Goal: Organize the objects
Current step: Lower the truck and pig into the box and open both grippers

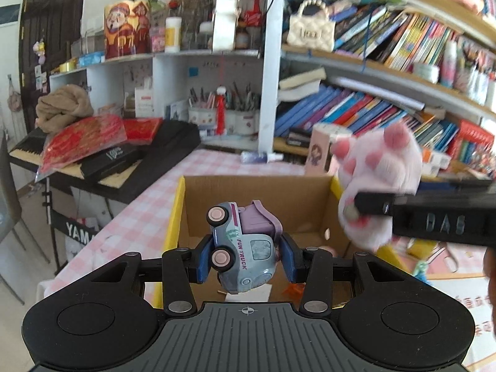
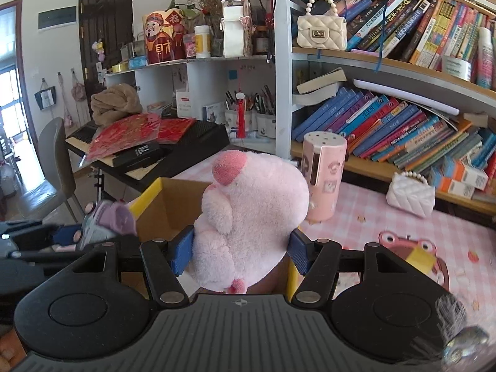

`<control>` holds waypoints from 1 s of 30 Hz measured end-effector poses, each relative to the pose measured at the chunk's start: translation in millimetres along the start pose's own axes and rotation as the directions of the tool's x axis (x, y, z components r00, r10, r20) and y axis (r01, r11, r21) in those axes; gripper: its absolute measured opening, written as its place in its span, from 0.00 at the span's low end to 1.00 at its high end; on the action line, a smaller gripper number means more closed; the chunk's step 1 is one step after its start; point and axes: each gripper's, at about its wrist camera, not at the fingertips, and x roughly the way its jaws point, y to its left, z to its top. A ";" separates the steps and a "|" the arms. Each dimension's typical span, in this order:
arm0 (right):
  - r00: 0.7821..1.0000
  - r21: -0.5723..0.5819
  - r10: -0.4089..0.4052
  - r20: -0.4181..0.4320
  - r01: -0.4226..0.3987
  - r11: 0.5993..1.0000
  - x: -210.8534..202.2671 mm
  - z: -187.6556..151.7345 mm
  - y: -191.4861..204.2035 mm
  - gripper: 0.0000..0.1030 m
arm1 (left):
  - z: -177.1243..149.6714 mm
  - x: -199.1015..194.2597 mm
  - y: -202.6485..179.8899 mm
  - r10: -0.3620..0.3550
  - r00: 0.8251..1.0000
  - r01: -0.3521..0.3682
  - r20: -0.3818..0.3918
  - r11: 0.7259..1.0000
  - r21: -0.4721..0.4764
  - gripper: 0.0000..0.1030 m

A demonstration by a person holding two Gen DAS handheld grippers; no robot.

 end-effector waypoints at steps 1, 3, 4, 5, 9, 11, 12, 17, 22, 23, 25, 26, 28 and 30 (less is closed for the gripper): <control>1.000 -0.005 0.003 -0.004 -0.003 1.000 6.3 2.8 -3.8 0.58 | -0.3 6.2 -1.7 0.008 1.000 -0.008 -0.016 1.000 0.003 0.41; 0.999 -0.020 0.024 -0.021 -0.024 1.000 18.9 8.4 -10.1 0.58 | -0.6 14.0 -5.7 0.018 0.999 -0.018 -0.038 1.000 0.008 0.41; 0.999 -0.028 0.035 -0.029 -0.036 0.999 25.0 10.2 -11.6 0.58 | -1.0 18.7 -7.9 0.022 0.998 -0.021 -0.051 1.000 0.012 0.41; 0.998 -0.040 0.045 -0.037 -0.047 0.998 31.6 12.5 -12.6 0.58 | -1.2 22.8 -10.2 0.025 0.998 -0.024 -0.061 1.000 0.016 0.41; 0.994 -0.093 0.085 -0.074 -0.091 0.991 53.9 18.4 -10.3 0.58 | -3.6 39.2 -17.7 0.030 0.993 -0.027 -0.115 0.999 0.023 0.41; 0.990 -0.119 0.102 -0.102 -0.114 0.986 65.5 20.1 -6.7 0.58 | -4.6 46.7 -19.2 0.025 0.988 -0.023 -0.150 1.000 0.012 0.41; 0.987 -0.133 0.110 -0.117 -0.126 0.983 70.6 20.0 -4.7 0.58 | -5.3 50.8 -19.4 0.023 0.986 -0.022 -0.164 1.000 0.008 0.41; 0.969 -0.225 0.151 -0.195 -0.194 0.955 97.5 20.8 8.7 0.59 | -9.6 64.0 -23.9 0.030 0.977 -0.026 -0.213 0.999 0.018 0.41; 0.943 -0.299 0.179 -0.281 -0.263 0.917 122.9 20.2 19.2 0.59 | -12.7 75.4 -25.1 0.035 0.964 -0.032 -0.265 0.999 0.017 0.41; 0.937 -0.309 0.183 -0.299 -0.277 0.910 127.4 19.8 20.9 0.59 | -12.6 77.2 -24.8 0.035 0.962 -0.033 -0.271 0.999 0.012 0.41; 0.924 -0.342 0.185 -0.335 -0.302 0.890 135.9 19.2 25.5 0.58 | -14.2 79.9 -23.3 0.038 0.957 -0.039 -0.286 0.999 0.000 0.41; 0.917 -0.362 0.183 -0.353 -0.315 0.878 140.0 18.2 28.1 0.58 | -14.6 80.9 -23.3 0.039 0.955 -0.042 -0.293 0.999 -0.003 0.41; 0.906 -0.397 0.181 -0.382 -0.338 0.853 146.6 16.1 33.5 0.58 | -15.7 82.7 -22.8 0.042 0.952 -0.046 -0.303 0.999 -0.005 0.42; 0.896 -0.421 0.182 -0.404 -0.359 0.833 152.1 13.6 37.6 0.59 | -16.2 84.2 -22.4 0.043 0.950 -0.047 -0.310 0.999 -0.005 0.41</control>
